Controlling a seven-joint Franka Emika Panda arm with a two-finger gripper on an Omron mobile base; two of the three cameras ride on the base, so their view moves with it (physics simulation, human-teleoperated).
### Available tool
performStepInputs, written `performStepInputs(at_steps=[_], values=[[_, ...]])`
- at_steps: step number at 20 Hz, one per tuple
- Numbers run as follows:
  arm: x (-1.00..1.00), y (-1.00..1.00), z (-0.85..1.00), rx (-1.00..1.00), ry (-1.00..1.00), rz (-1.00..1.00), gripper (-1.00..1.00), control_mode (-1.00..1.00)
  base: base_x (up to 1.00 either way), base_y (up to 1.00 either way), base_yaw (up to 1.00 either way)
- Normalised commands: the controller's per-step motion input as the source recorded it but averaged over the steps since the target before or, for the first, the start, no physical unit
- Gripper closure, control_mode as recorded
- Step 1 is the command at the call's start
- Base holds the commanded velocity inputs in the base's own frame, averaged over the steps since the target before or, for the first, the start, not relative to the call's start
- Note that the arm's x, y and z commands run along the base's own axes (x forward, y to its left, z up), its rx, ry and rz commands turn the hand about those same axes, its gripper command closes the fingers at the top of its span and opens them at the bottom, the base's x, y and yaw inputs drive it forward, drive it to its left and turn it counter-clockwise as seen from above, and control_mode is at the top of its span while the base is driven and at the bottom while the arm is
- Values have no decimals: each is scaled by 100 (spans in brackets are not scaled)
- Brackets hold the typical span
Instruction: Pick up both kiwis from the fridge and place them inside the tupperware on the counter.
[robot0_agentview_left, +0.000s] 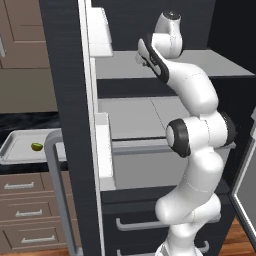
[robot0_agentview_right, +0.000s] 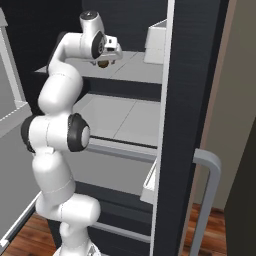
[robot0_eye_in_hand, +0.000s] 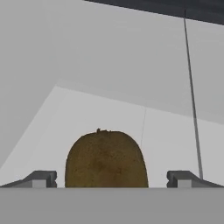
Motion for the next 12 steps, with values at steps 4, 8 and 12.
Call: performStepInputs(at_steps=[4, 8, 12], values=[[10, 0, -8, 0, 0, 0, -100, -100, 0, 0, 0], [0, 0, -16, 0, 0, 0, 100, -100, 0, 0, 0], [0, 0, -21, 0, 0, 0, 100, -100, 0, 0, 0]])
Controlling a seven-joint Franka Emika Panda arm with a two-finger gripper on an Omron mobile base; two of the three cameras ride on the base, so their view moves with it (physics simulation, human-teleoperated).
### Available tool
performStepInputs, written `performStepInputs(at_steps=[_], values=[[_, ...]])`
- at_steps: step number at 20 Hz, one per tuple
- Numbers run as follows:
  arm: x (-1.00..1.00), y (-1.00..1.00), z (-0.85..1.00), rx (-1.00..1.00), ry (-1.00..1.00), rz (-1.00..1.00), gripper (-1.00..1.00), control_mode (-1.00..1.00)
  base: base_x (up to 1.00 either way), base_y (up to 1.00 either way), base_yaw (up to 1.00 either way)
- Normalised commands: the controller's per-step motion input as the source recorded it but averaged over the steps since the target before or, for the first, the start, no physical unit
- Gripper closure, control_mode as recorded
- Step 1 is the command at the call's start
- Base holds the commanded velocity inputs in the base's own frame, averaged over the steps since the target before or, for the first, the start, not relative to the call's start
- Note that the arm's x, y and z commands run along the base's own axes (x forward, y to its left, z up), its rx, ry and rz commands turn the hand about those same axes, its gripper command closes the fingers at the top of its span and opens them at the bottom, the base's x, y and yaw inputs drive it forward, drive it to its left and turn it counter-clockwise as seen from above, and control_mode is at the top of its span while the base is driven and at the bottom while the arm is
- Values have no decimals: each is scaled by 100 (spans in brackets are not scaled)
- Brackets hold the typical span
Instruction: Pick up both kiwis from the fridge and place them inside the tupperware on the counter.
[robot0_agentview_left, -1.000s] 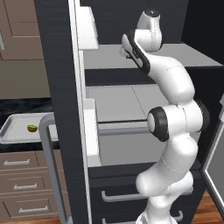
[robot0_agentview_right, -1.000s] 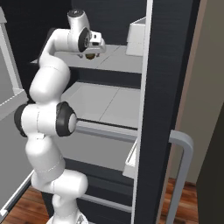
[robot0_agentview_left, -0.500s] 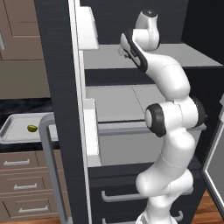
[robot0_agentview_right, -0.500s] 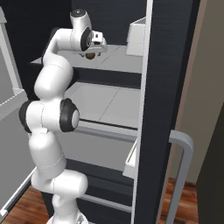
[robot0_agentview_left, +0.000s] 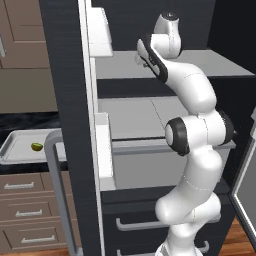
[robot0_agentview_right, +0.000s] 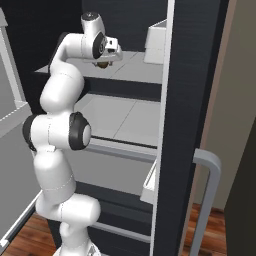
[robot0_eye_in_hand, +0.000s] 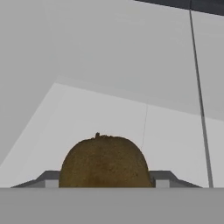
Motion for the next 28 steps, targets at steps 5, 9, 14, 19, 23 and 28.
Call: performStepInputs(at_steps=[5, 9, 14, 19, 23, 28], values=[[0, 0, -22, 0, 0, 0, 100, -100, 0, 0, 0], [-23, 0, -8, 0, 0, 0, 100, -100, 0, 0, 0], [-66, 0, 0, 0, -12, -8, 100, -100, 0, 0, 0], [-82, -3, 0, 0, -20, -3, 100, -100, 0, 0, 0], [-97, -6, 0, 0, -34, -1, 100, -100, 0, 0, 0], [-100, -7, 0, 10, -21, -1, 100, -100, 0, 0, 0]])
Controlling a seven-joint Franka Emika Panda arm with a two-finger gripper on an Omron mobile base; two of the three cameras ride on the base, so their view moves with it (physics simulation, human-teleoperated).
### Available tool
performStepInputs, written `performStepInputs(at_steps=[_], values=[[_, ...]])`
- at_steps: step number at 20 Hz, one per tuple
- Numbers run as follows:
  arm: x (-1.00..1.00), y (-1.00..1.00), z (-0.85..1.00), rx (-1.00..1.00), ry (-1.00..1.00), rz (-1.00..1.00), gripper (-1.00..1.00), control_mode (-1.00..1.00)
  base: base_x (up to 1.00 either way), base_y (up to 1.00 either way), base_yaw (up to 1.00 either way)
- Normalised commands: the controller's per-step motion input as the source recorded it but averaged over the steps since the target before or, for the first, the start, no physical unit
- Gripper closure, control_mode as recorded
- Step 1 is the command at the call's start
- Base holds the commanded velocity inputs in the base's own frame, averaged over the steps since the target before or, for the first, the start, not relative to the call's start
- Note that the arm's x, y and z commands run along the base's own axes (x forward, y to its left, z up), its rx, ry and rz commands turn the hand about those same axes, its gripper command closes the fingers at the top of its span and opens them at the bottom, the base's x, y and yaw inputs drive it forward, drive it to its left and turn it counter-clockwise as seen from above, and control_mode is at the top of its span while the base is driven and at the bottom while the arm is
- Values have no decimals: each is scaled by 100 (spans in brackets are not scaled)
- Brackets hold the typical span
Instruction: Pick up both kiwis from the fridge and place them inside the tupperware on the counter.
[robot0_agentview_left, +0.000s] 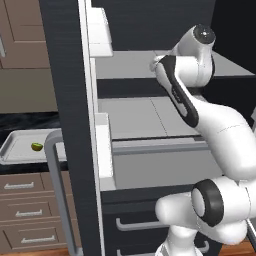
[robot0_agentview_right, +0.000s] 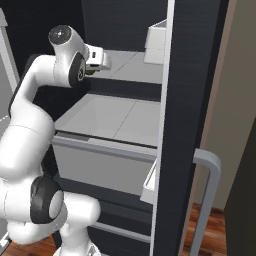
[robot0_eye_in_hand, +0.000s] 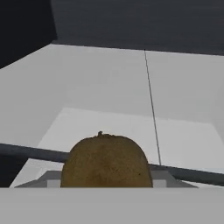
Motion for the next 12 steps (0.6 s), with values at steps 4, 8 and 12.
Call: performStepInputs(at_steps=[4, 8, 12], values=[[-100, -7, 0, 11, -4, -2, 100, -100, 0, 0, 0], [-99, -7, 2, 9, 0, -3, 100, -100, 0, 0, 0], [-94, -4, 4, 1, 0, -6, 100, -100, 0, 0, 0]])
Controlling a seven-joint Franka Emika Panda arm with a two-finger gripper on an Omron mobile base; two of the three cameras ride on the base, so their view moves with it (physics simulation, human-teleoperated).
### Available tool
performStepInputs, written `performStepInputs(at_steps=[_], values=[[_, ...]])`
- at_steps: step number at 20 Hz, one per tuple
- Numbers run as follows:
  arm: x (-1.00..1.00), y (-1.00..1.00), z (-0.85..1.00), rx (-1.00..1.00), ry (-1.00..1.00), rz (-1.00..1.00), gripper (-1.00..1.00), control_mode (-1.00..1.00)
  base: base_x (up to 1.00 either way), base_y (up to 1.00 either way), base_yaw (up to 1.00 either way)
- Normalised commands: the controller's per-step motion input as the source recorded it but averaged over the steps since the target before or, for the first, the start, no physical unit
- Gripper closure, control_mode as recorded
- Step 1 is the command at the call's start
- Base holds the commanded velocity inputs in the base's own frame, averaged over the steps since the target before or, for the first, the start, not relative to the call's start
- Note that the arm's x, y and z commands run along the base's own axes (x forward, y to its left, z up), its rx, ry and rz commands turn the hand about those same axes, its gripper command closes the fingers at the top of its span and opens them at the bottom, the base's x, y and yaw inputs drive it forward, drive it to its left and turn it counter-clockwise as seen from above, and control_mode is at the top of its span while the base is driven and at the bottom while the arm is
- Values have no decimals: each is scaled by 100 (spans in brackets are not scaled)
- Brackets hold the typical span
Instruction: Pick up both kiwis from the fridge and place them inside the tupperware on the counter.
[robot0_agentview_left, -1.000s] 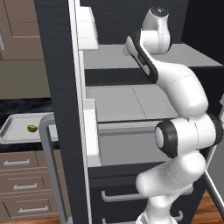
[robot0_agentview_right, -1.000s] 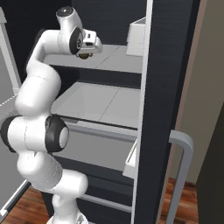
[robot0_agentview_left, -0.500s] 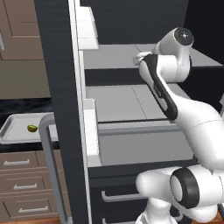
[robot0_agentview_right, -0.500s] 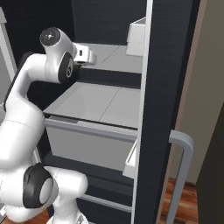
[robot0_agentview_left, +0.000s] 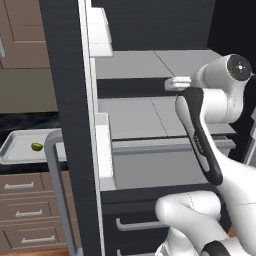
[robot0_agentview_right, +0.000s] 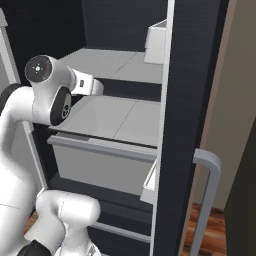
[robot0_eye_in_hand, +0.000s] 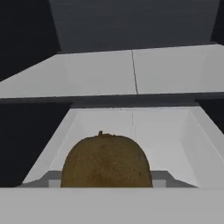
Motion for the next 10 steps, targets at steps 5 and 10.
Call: performStepInputs(at_steps=[5, 10], values=[[-92, -2, 0, 0, 0, -8, 100, -100, 0, 0, 0], [-74, 0, 0, 0, 7, -6, 100, -100, 0, 0, 0]])
